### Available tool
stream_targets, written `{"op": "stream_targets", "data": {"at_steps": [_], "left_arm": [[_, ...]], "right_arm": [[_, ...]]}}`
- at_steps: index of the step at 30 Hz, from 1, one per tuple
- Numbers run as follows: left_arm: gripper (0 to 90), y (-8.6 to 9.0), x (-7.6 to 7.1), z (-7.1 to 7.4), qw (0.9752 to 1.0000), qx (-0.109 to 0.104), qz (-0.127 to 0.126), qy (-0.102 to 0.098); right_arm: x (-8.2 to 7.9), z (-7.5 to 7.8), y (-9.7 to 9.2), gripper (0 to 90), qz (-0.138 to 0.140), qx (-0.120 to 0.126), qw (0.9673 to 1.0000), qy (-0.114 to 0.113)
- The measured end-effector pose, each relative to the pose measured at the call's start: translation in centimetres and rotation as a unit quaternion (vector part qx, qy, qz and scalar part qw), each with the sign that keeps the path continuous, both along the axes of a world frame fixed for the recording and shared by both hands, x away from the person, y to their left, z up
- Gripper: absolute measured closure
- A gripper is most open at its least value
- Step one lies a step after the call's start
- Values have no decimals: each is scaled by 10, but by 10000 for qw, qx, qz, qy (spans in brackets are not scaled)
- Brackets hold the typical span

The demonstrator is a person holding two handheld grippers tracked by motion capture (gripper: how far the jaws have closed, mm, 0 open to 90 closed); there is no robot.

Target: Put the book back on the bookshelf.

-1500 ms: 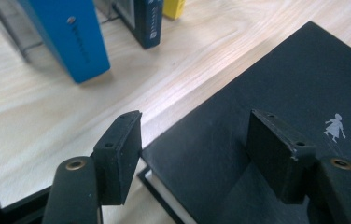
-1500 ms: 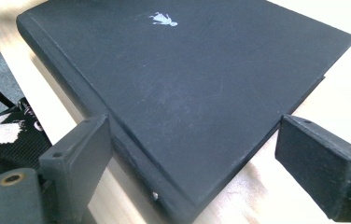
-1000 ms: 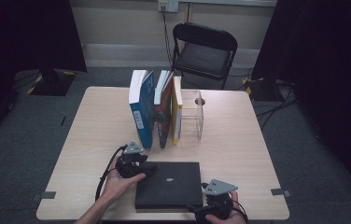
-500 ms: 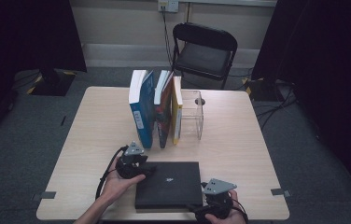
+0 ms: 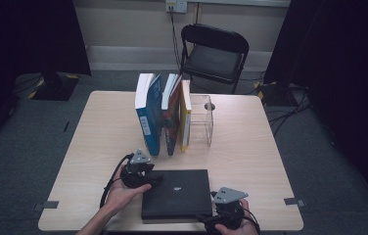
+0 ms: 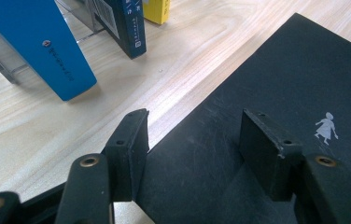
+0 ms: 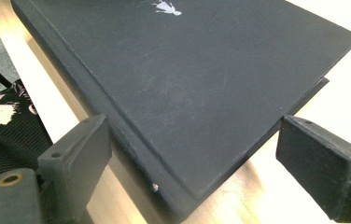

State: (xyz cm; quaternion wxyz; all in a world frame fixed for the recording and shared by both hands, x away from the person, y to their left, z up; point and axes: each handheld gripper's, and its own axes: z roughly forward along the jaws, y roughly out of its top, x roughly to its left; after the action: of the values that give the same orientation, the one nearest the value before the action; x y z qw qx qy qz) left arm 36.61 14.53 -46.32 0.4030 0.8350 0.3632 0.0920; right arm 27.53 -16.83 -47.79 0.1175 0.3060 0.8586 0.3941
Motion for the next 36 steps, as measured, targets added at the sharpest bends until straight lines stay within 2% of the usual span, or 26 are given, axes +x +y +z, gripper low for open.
{"op": "stream_targets", "data": {"at_steps": [4,7,12,15,17,20,21,24,26,28,32,34,36], "left_arm": [[446,6,-7,0,10000,-27,-60,29],[446,7,-11,1,10000,-14,-71,66],[446,10,-17,2,9998,35,-140,134],[444,12,-24,2,9996,-7,-179,195],[439,11,-28,3,9994,53,-266,219],[437,10,-31,4,9995,118,-236,148],[437,9,-30,4,9995,149,-235,147],[422,6,-24,3,9992,32,-292,257],[444,4,-17,3,9990,-94,-290,334],[464,-1,-10,1,9979,-253,-368,464],[450,-11,-7,0,9981,-197,-427,407],[449,-10,-6,-1,9975,-237,-455,477],[448,-10,-6,-1,9976,-214,-479,451]], "right_arm": [[3,1,-8,190,-3,28,10000,20],[6,2,-13,204,-37,45,10000,51],[7,3,-16,237,-177,20,9998,12],[8,4,-20,282,-284,4,9996,-34],[9,4,-22,312,-371,2,9993,-82],[10,4,-24,312,-399,23,9992,-53],[11,4,-24,311,-417,47,9991,-29],[11,3,-23,284,-334,73,9994,13],[10,0,-17,216,-269,-59,9996,53],[8,-2,-13,195,-265,-141,9995,30],[9,-2,-14,210,-250,-107,9996,106],[11,-2,-15,214,-233,-81,9996,164],[12,-2,-15,213,-225,-81,9995,217]]}}
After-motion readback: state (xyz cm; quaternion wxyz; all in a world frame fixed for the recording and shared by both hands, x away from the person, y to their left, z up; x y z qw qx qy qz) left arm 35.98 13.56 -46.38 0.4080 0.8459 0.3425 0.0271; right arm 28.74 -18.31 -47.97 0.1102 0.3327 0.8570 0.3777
